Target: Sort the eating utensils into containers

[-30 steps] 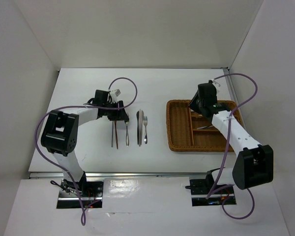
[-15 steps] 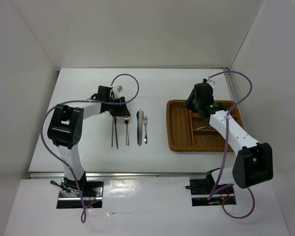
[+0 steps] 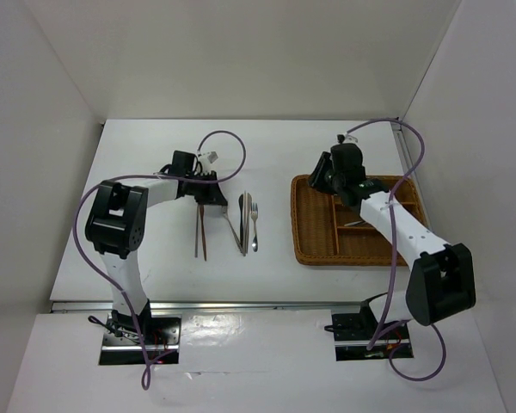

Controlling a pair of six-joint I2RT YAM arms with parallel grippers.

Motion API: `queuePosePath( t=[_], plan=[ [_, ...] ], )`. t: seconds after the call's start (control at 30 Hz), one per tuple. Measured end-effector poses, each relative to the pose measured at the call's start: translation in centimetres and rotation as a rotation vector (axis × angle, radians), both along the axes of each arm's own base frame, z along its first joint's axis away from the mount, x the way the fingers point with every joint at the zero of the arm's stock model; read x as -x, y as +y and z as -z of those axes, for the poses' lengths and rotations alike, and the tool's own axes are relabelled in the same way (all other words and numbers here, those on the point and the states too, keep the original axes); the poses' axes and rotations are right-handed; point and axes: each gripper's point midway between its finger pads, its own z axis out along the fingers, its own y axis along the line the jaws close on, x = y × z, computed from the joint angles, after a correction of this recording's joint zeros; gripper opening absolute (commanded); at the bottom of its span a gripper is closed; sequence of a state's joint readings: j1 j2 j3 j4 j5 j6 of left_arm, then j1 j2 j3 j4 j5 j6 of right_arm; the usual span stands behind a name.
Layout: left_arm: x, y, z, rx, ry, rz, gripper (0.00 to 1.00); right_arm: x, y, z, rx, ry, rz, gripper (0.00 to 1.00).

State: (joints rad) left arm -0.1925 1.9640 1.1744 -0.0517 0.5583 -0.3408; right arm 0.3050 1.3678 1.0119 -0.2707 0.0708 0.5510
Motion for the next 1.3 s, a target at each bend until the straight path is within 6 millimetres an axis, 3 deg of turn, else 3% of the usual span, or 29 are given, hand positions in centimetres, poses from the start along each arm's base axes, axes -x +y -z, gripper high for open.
queuePosePath(
  t=[0.13,0.23,0.5,0.6,0.77,1.0,1.13,1.17,1.23,1.3],
  plan=[
    [0.4,-0.6,-0.6,0.045,0.011,0.02,0.14,0.2,3.1,-1.0,-0.033,-0.039,-0.124,0.38],
    [0.5,-1.3,-2.1,0.094,0.006,0.033,0.14,0.7,6.3,-1.5,-0.059,-0.063,-0.237,0.5],
    [-0.6,-4.5,-9.9,0.211,-0.124,0.098,0.14,3.4,15.9,-0.6,-0.044,-0.062,-0.539,0.55],
    [-0.3,-6.0,-11.8,0.242,-0.157,0.129,0.14,4.8,18.4,-0.3,-0.025,-0.062,-0.618,0.6],
    [0.5,-7.8,-13.1,0.274,-0.158,0.169,0.14,5.8,19.8,-0.3,-0.005,-0.076,-0.676,0.62],
    [1.2,-8.3,-14.7,0.291,-0.18,0.182,0.14,5.6,19.3,0.2,0.033,-0.069,-0.65,0.61],
    [1.4,-8.4,-15.9,0.305,-0.192,0.183,0.14,5.4,18.7,0.5,0.061,-0.062,-0.632,0.4],
    [1.5,-8.4,-16.2,0.308,-0.198,0.185,0.15,5.4,18.7,0.6,0.064,-0.059,-0.628,0.23],
    [1.5,-8.4,-16.5,0.31,-0.209,0.186,0.19,5.4,18.6,0.7,0.061,-0.054,-0.615,0.07],
    [1.6,-8.3,-16.7,0.309,-0.212,0.186,0.27,5.1,18.1,0.9,0.071,-0.04,-0.58,0.0]
  ],
)
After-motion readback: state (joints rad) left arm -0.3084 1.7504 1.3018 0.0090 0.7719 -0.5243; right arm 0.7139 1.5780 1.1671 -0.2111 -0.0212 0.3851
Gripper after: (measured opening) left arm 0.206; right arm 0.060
